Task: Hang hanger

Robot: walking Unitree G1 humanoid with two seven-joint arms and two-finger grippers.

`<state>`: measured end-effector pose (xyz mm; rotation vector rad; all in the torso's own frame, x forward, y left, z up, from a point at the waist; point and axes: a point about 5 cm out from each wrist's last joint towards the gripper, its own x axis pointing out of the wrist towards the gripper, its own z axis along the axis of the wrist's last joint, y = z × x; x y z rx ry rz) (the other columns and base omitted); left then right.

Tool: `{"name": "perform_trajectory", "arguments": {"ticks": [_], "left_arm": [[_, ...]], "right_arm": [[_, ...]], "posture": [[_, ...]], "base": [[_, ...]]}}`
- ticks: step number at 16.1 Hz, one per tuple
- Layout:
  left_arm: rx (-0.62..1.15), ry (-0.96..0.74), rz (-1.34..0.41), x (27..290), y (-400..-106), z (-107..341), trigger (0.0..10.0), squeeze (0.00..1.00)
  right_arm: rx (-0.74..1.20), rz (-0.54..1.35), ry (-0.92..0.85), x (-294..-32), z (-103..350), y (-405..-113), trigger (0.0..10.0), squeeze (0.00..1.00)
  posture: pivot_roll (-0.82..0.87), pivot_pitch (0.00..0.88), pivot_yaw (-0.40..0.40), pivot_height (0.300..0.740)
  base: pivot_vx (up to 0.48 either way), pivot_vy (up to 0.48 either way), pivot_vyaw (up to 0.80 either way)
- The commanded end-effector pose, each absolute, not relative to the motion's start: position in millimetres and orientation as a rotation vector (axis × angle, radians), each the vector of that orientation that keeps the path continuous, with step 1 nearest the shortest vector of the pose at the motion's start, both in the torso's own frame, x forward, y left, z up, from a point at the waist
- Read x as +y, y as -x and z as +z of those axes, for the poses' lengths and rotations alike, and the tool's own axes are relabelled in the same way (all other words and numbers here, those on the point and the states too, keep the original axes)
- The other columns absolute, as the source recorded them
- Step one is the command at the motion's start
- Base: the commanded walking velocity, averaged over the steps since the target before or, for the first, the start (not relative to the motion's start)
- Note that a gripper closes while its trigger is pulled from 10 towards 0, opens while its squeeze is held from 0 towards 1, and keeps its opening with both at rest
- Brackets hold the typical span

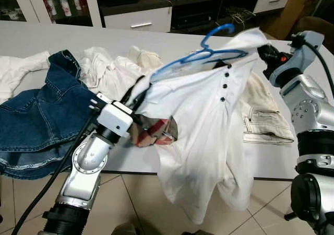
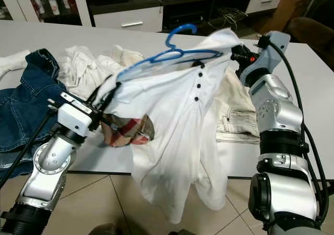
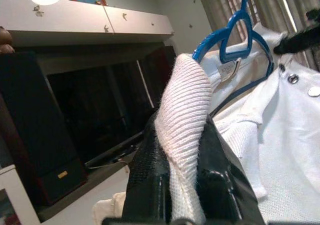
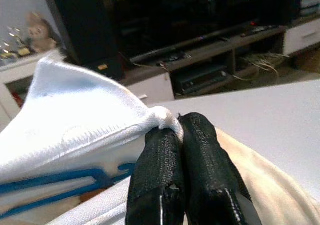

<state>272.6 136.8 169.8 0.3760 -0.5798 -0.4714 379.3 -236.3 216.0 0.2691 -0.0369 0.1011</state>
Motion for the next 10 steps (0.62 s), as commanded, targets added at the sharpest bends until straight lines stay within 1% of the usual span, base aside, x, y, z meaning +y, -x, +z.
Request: {"name": "perform_trajectory", "arguments": {"ticks": [1, 3, 6, 8, 10], "left_arm": [[-0.588, -0.33, -0.347, 162.6, -271.7, 175.8, 10.0, 0.0], [-0.606, -0.317, -0.34, 162.0, -272.0, 180.7, 10.0, 0.0], [-0.628, -0.303, -0.338, 160.8, -272.6, 186.8, 10.0, 0.0], [-0.645, -0.267, -0.317, 160.8, -275.1, 192.7, 10.0, 0.0], [-0.646, -0.206, -0.299, 159.1, -277.5, 196.4, 10.0, 0.0]], "right_arm": [[-0.065, -0.11, -0.2, -281.2, 226.0, -370.8, 10.0, 0.0], [-0.03, -0.076, -0.15, -273.4, 216.3, -371.5, 10.0, 0.0], [-0.009, -0.065, -0.147, -270.8, 205.2, -372.1, 10.0, 0.0], [-0.016, 0.006, -0.161, -261.2, 203.1, -372.6, 10.0, 0.0], [-0.021, 0.098, -0.22, -247.4, 201.5, -373.5, 10.0, 0.0]], "posture": [[0.16, 0.028, -0.065, 0.74], [0.17, 0.028, -0.067, 0.74], [0.16, 0.026, -0.068, 0.74], [0.16, 0.026, -0.068, 0.74], [0.16, 0.026, -0.068, 0.74]], "base": [[0.0, 0.0, 0.0], [0.0, 0.0, 0.0], [0.0, 0.0, 0.0], [0.0, 0.0, 0.0], [0.0, 0.0, 0.0]]}}
